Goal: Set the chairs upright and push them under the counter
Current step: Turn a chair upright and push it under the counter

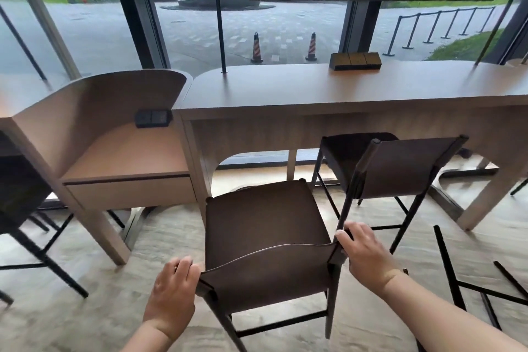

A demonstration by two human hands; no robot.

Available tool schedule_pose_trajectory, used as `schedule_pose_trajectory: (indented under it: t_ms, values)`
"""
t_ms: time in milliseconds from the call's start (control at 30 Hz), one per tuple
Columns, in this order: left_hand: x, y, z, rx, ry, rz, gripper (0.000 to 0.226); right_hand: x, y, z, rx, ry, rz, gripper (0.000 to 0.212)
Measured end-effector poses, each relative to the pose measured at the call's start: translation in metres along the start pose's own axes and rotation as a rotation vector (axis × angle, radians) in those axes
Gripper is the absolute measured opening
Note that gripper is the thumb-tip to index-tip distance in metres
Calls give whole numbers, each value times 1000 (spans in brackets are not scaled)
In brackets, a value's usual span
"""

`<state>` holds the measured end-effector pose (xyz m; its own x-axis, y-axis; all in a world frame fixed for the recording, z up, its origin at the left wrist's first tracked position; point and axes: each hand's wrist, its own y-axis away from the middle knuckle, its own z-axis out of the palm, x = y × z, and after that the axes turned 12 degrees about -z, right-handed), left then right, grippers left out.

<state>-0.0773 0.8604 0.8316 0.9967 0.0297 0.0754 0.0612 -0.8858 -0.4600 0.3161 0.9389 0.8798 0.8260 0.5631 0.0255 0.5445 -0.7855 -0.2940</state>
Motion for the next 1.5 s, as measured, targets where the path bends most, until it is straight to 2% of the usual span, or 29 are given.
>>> schedule_pose_trajectory:
  t_ms: [267,333,433,533,633,967,1367,1500]
  values:
    - [22,-14,8,-66,79,62,35,41,7,7,19,-7,-58,59]
    - [37,-19,7,-120,95,44,46,53,13,11,34,-17,-57,61]
    - [53,-22,8,-187,85,57,76,68,23,19,50,-34,-83,66]
    - [64,-26,11,-217,48,77,81,81,27,24,22,-26,-72,65]
    - [74,-28,17,-233,24,104,81,95,35,28,-21,-42,-34,63]
    - [60,-64,40,-190,55,76,72,106,7,33,12,-55,-121,73]
    - [50,-169,51,-124,6,152,58,139,-73,30,28,2,-161,53]
    - [44,-198,53,-112,-22,149,57,154,-111,28,-65,24,-199,51]
